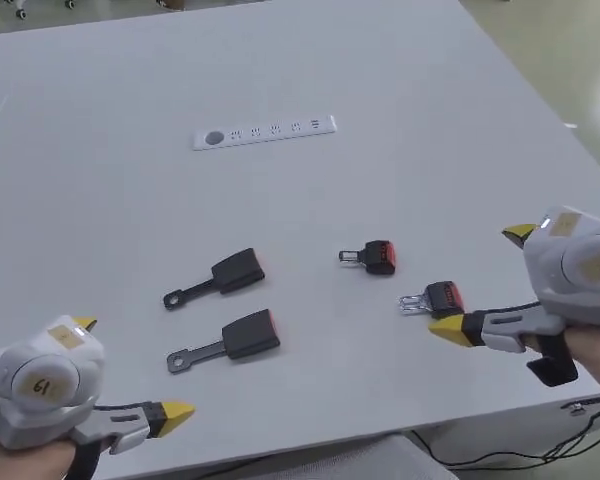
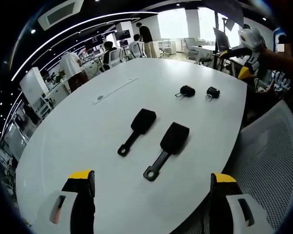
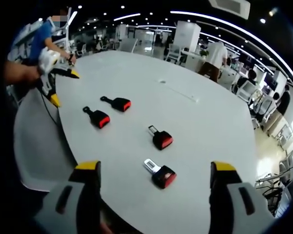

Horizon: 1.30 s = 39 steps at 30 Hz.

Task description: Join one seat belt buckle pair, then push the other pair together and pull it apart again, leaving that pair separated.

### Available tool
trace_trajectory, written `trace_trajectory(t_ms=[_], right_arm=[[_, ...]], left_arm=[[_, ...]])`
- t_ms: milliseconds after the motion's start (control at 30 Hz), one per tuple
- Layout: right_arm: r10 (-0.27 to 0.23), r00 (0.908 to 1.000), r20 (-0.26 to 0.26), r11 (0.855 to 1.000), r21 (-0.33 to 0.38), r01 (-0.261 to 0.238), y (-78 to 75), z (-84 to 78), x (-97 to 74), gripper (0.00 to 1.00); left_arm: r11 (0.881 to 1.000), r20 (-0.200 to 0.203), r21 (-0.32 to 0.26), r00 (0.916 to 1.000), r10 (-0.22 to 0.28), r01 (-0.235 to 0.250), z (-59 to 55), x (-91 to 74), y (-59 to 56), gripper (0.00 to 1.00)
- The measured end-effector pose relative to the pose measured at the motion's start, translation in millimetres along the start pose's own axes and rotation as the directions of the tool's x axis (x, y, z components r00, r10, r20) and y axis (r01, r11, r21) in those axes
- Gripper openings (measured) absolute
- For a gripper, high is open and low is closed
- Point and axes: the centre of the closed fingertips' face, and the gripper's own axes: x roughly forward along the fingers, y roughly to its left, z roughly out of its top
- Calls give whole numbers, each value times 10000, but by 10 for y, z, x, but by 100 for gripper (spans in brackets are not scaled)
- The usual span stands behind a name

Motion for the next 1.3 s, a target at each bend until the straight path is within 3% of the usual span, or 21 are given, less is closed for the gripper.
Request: trace_trajectory(t_ms=[433, 700, 1300], right_arm=[[294, 9981, 535, 9988, -415, -272, 37, 47, 28, 93], [551, 9975, 447, 9979, -366, -535, 79, -1, 49, 88], [676, 9970, 370, 9961, -590, -654, 76, 38, 105, 83]], left_arm=[[9994, -201, 310, 9996, -175, 181, -20, 40, -41, 100], [9981, -311, 558, 9992, -255, 272, -54, 68, -64, 100], [9973, -144, 619, 9991, -394, 402, 15, 112, -67, 97]])
